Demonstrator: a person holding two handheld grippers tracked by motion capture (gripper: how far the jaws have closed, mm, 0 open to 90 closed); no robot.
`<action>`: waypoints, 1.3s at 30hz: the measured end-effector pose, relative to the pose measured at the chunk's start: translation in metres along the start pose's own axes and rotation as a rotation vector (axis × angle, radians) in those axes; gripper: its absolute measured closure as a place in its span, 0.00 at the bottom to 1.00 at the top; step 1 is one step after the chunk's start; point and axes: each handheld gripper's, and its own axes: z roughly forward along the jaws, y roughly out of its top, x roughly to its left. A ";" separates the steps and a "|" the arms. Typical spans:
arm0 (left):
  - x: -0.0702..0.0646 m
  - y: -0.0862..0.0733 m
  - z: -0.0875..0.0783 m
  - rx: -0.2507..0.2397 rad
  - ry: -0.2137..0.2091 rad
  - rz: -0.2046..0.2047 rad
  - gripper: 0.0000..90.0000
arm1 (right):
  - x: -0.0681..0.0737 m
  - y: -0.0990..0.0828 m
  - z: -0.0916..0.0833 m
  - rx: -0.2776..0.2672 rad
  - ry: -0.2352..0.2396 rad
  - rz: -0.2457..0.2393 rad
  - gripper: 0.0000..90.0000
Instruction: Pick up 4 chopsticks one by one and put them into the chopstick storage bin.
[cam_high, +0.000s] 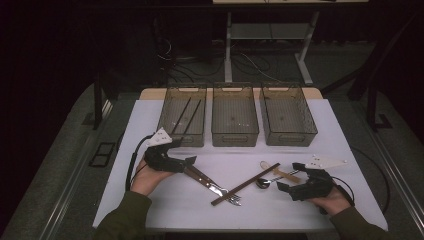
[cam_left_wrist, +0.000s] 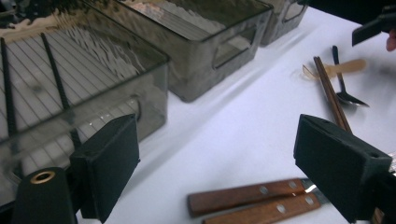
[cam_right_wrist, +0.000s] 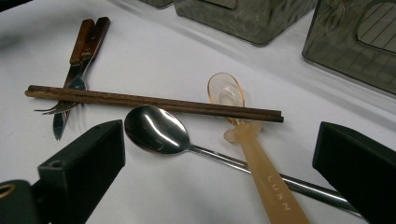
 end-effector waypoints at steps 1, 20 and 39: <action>-0.003 -0.001 -0.001 0.002 -0.001 0.001 0.14 | 0.000 0.000 0.000 0.000 0.000 -0.002 0.03; -0.039 -0.021 0.008 0.075 -0.063 0.060 0.14 | 0.001 0.000 -0.001 -0.001 -0.002 -0.007 0.03; -0.065 -0.019 0.029 0.099 -0.145 0.083 0.19 | 0.001 0.000 0.001 0.003 -0.005 -0.014 0.03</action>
